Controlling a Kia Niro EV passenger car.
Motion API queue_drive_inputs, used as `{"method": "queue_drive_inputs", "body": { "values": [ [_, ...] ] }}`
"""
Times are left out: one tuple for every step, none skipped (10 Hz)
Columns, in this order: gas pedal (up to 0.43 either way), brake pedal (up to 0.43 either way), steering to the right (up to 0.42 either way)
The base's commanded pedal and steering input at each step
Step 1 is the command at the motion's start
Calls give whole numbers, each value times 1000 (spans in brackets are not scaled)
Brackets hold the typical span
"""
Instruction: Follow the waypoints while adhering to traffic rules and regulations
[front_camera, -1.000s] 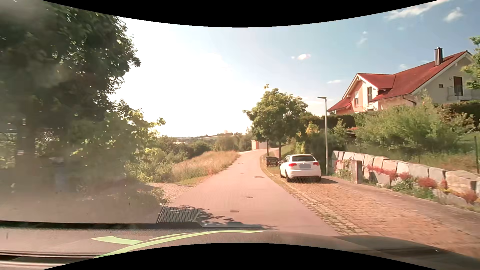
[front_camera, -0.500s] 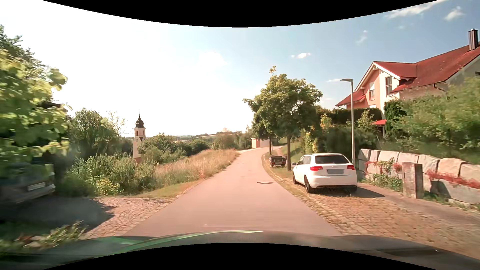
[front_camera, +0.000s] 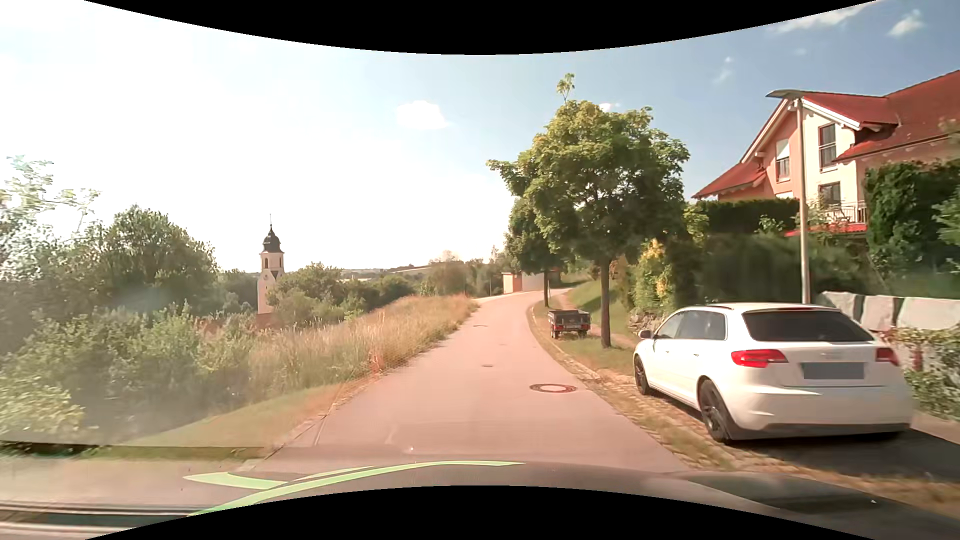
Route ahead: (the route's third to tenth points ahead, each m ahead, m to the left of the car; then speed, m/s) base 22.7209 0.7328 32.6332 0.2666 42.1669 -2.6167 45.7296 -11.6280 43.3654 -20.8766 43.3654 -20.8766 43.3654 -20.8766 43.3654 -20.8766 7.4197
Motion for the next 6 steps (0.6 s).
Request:
{"method": "queue_drive_inputs", "body": {
  "values": [
    [0, 0, 15],
    [0, 0, 17],
    [0, 0, 16],
    [0, 0, 16],
    [0, 0, 17],
    [0, 0, 16]
  ]
}}
